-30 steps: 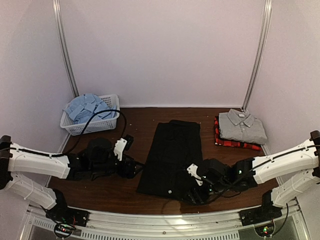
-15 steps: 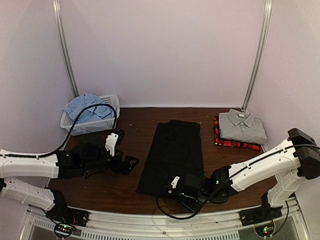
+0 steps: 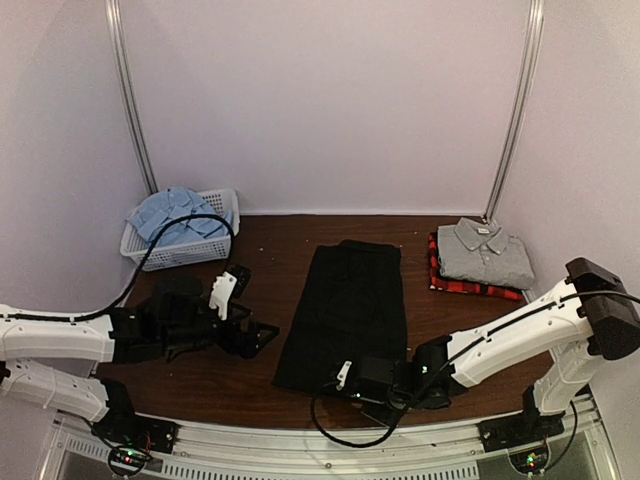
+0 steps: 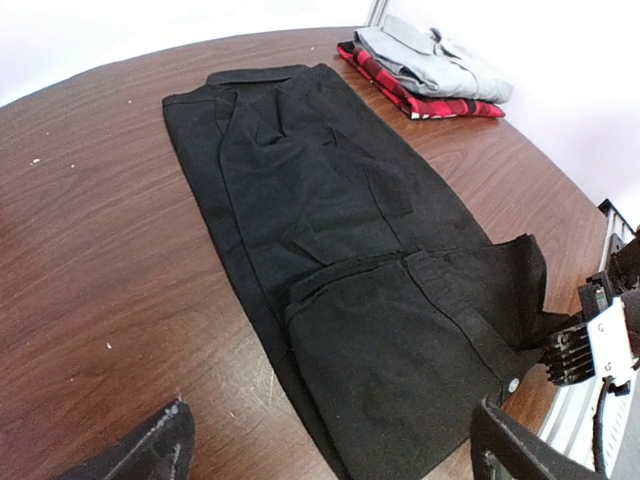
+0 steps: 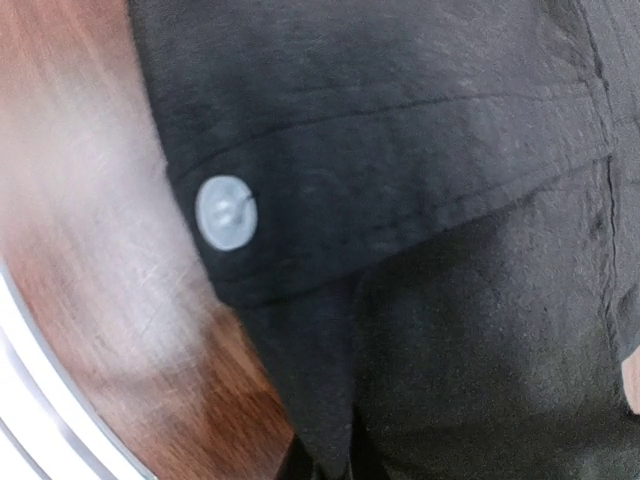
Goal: Fold and stack the long sleeve shirts
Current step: Pick up the 2/3-rectangle-folded shirt at the center of the board.
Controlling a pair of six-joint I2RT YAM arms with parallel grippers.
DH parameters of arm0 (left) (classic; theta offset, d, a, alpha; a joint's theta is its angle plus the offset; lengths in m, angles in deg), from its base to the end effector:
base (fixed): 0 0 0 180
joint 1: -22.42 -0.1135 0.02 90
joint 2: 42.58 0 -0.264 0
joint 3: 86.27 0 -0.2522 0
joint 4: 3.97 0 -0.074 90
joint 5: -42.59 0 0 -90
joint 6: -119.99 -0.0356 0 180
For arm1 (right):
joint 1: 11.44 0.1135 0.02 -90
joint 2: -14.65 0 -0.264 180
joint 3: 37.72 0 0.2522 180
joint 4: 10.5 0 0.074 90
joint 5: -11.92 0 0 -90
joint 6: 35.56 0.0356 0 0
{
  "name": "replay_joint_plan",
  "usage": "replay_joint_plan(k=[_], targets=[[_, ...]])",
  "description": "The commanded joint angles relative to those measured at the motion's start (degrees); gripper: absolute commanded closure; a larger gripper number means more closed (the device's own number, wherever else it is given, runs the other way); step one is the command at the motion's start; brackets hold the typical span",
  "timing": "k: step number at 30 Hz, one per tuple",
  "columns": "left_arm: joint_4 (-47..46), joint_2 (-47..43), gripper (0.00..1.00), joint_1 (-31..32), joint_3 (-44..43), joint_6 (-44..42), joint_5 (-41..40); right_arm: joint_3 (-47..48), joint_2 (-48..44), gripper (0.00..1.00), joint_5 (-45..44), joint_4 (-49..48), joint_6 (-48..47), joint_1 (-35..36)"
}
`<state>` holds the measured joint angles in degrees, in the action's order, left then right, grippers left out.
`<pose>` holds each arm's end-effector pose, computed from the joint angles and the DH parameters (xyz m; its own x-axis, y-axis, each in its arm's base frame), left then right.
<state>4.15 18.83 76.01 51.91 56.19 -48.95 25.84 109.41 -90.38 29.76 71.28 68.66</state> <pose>0.1363 -0.1832 0.2098 -0.5966 0.0654 -0.7999 0.5873 0.7148 -0.3797 0.0577 0.2866 0.1428 -0.4315 -0.8259 -0.3628 -0.8629 0.4952 -0.1012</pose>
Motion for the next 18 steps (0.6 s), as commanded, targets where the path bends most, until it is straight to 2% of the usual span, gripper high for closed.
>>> replay_joint_plan(k=[1, 3, 10, 14, 18], targets=[[-3.4, -1.4, 0.02, -0.2, -0.1, -2.8, 3.2, -0.2, -2.7, 1.0, 4.9, 1.4, -0.6, 0.7], [-2.3, -0.8, 0.02, -0.2, -0.8, -3.8, 4.9, -1.0, -3.9, 1.0, 7.7, 0.8, -0.6, 0.9], [-7.2, -0.1, 0.02, -0.1, 1.5, -8.2, 13.7, -3.5, -8.1, 1.0, 19.2, -1.6, 0.1, 1.1], [-16.5, -1.4, 0.02, 0.6, 6.2, -9.1, 20.2, -4.9, -10.7, 1.0, 27.2, -3.1, 0.8, 1.1], [-28.0, -3.5, 0.02, 3.3, 12.8, -9.1, 20.5, -6.5, -12.3, 1.0, 31.8, -3.5, 1.1, 0.7]])
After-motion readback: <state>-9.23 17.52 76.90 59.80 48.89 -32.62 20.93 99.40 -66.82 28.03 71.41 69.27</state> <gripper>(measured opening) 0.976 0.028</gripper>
